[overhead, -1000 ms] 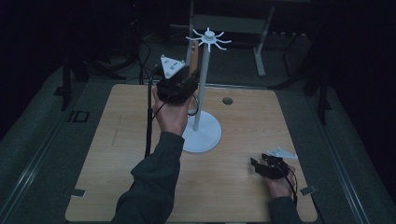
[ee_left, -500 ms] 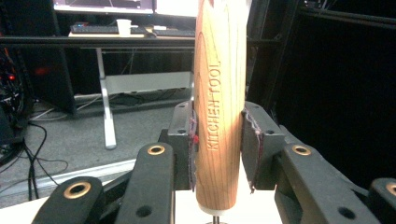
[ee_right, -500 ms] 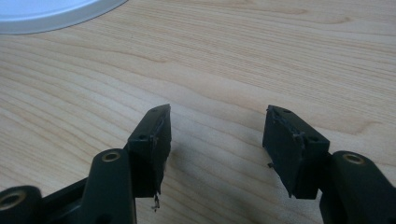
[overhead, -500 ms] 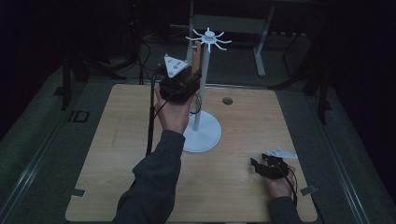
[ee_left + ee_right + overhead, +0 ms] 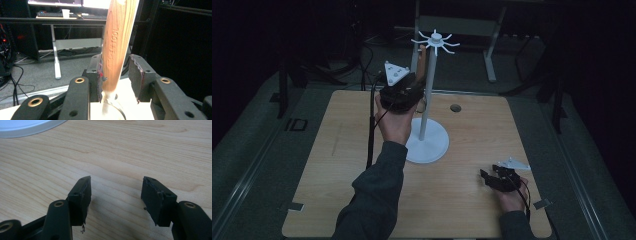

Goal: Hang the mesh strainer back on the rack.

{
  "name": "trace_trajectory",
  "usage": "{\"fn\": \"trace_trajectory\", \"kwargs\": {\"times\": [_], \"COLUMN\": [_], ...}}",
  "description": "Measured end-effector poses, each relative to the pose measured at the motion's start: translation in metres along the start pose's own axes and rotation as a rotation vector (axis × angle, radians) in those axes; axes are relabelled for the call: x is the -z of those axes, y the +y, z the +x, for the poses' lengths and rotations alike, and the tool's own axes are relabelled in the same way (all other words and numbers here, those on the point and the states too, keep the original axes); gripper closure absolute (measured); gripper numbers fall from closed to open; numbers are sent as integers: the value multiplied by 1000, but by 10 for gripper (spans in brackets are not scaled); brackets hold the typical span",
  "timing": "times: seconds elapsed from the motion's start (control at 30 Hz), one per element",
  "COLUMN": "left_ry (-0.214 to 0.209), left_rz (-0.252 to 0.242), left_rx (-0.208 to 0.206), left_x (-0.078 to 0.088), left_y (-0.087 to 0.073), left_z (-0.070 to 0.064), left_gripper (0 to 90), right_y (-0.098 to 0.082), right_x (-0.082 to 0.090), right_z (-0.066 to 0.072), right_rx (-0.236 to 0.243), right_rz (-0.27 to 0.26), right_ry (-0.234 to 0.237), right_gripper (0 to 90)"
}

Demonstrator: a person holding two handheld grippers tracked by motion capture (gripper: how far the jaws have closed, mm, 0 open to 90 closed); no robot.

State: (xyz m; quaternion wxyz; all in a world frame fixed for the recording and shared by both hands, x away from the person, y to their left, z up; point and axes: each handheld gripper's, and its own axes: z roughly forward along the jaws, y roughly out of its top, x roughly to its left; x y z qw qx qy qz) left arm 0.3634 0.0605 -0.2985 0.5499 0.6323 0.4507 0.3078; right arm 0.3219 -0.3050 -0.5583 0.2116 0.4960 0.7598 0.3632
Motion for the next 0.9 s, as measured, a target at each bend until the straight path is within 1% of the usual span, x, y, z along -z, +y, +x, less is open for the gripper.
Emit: {"fn": "trace_trajectory", "kwargs": {"times": [0.43, 0.67, 0.9], "left_ry": [-7, -18, -27], "left_rz": [8, 10, 19], "left_rx": [1, 9, -3], "left_x": [4, 7, 11], "left_y": [-5, -7, -13], "left_z": [6, 8, 9], "left_gripper": [589, 562, 553], "right_y": [0, 0, 0], "right_x": [0, 0, 0], "right_z": [0, 0, -1], "right_rx": [-2, -2, -8], "right_rz": [1, 0, 1], "right_ry": [-1, -2, -7], "right_gripper": [406, 401, 390]}}
